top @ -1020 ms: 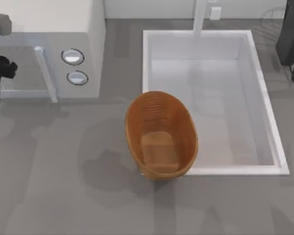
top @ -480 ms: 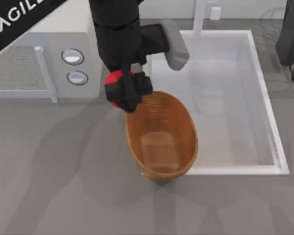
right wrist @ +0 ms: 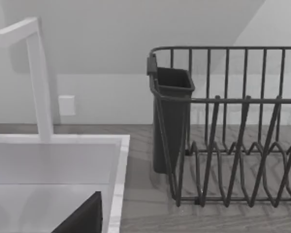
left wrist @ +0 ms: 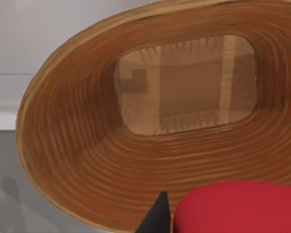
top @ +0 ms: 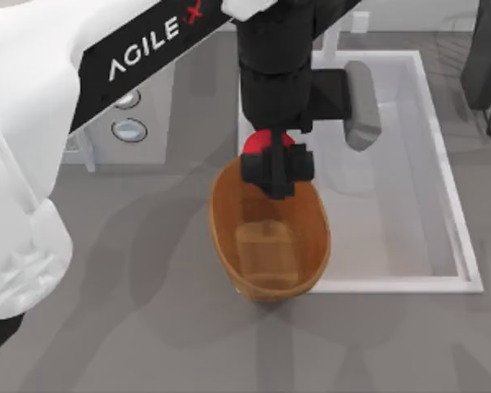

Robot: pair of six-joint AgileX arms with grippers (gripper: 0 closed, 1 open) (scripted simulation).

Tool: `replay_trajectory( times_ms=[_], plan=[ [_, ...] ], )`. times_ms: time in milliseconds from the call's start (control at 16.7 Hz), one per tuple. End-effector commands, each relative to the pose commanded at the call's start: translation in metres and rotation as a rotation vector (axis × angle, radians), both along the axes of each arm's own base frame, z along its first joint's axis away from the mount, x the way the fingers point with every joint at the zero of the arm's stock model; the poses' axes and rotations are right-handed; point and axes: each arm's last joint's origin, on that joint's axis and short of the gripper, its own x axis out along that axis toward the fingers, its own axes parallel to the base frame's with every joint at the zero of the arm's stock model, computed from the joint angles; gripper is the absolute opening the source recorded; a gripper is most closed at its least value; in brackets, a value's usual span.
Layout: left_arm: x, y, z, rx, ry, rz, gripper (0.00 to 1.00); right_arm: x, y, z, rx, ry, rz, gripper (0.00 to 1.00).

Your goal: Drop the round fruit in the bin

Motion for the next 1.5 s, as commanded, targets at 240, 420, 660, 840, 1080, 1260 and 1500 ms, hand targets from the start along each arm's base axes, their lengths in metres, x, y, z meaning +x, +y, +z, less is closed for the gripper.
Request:
replay_trajectory(
  times_ms=[240, 420, 660, 840, 1080, 1260, 1500],
  plan=[
    [0.001, 0.001, -0.003, 0.000, 0.002, 0.002, 0.00, 0.000, 0.000, 0.000, 0.000, 0.000, 0.000, 1.00],
    [0.002, -0.001, -0.021, 0.000, 0.003, 0.000, 0.00, 0.000, 0.000, 0.000, 0.000, 0.000, 0.000, 1.00],
    [0.002, -0.001, -0.054, 0.002, 0.001, 0.000, 0.00, 0.000, 0.000, 0.000, 0.000, 0.000, 0.000, 1.00],
    [0.001, 0.000, -0.069, 0.000, 0.000, 0.000, 0.00, 0.000, 0.000, 0.000, 0.000, 0.000, 0.000, 1.00],
    [0.001, 0.000, -0.070, 0.000, 0.000, 0.000, 0.00, 0.000, 0.000, 0.000, 0.000, 0.000, 0.000, 1.00],
    [0.001, 0.000, -0.070, 0.000, 0.000, 0.000, 0.23, 0.000, 0.000, 0.000, 0.000, 0.000, 0.000, 1.00],
    [0.001, 0.000, -0.070, 0.000, 0.000, 0.000, 0.53, 0.000, 0.000, 0.000, 0.000, 0.000, 0.000, 1.00]
  ],
)
